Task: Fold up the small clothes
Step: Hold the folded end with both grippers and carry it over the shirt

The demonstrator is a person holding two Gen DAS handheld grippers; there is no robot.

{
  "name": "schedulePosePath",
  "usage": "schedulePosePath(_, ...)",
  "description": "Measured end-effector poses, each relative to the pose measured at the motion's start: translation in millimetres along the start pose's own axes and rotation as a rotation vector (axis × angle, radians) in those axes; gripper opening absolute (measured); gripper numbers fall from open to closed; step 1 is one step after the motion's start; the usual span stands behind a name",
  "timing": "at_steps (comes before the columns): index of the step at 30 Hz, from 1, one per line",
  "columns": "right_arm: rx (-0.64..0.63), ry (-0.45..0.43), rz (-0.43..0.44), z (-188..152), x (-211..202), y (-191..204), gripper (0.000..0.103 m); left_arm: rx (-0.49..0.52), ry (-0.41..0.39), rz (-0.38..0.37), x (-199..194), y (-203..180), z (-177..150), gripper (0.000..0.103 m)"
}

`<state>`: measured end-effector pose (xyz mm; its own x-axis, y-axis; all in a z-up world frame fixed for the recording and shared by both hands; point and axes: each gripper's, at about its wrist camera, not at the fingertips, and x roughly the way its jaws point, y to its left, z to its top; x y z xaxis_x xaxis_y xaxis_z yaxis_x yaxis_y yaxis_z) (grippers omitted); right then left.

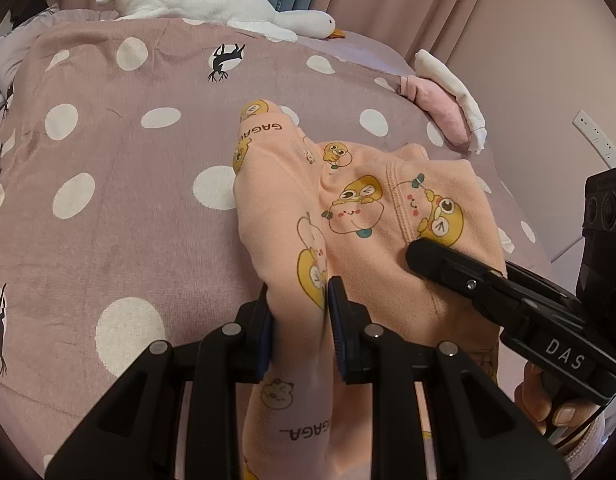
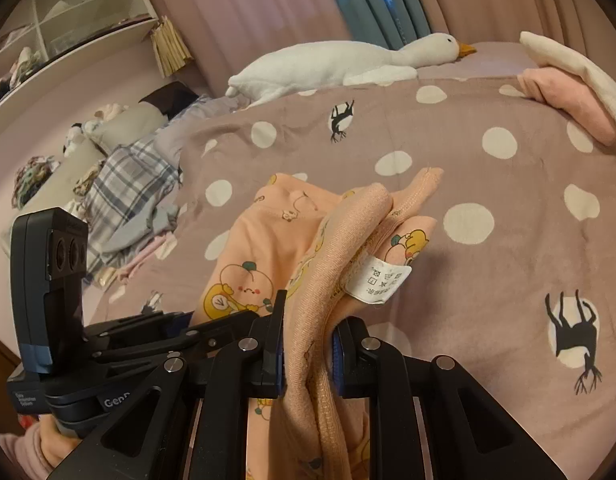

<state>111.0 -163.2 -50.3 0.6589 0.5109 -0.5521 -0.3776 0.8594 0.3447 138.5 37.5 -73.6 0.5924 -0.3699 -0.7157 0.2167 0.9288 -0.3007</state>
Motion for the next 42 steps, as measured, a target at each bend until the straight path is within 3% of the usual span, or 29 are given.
schedulePosePath(42,0.069,0.076,-0.012,-1,28,-19,0.02,-0.007,0.083,0.026,45,7,-1,0.023)
